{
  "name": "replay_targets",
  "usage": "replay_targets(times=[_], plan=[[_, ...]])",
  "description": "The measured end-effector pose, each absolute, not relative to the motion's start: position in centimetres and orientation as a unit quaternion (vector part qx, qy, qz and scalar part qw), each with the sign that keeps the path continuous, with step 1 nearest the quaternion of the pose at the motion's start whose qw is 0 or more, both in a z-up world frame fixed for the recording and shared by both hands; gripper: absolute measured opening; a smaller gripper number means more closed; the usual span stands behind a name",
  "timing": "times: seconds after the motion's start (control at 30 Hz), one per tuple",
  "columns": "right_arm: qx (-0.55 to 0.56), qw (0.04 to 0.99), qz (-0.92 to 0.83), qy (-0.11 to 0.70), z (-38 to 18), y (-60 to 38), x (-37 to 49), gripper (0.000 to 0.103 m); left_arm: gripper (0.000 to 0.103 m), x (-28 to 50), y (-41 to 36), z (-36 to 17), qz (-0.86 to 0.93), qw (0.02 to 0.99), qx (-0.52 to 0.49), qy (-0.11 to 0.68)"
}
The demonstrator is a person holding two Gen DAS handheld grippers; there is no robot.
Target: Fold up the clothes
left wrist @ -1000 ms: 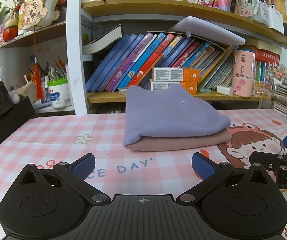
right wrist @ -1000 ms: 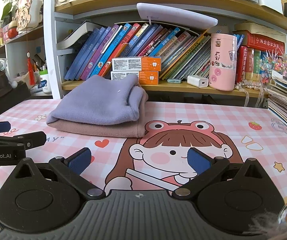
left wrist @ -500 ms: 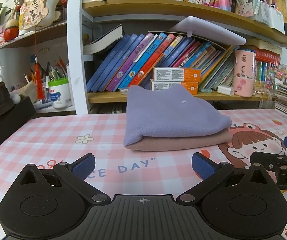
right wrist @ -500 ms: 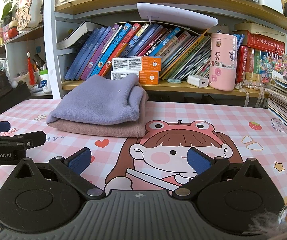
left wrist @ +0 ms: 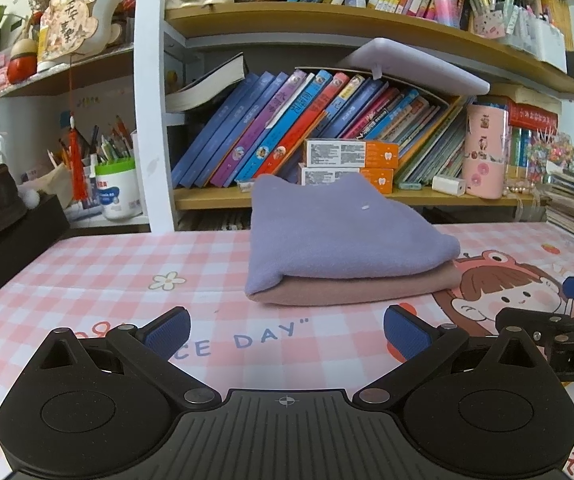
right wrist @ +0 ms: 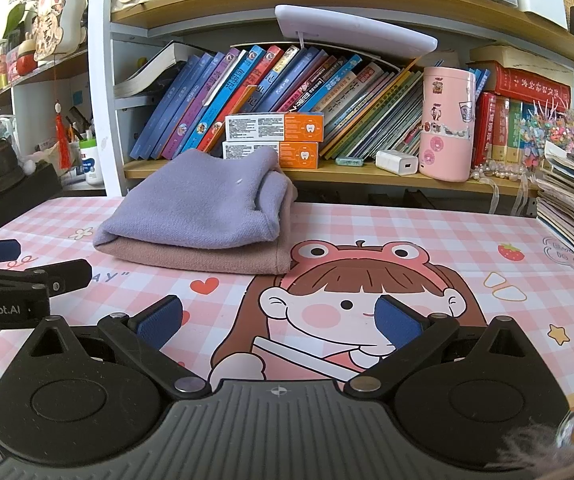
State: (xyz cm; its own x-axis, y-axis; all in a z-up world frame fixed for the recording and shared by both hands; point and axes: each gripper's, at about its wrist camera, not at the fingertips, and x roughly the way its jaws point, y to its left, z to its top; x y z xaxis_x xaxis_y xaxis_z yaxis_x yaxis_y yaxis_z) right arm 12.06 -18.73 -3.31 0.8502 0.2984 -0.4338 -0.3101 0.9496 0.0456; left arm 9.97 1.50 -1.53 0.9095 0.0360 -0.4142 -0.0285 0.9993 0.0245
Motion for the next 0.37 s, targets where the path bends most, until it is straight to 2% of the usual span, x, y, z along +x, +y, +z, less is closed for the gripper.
replay_targets(times=[0.37], plan=[[-0.011, 0.961, 0.159, 0.227, -3.37, -18.73, 12.13, 0.103, 0.103, 10.01, 1.30, -1.50, 0.012, 0.977, 0.016, 0.214]])
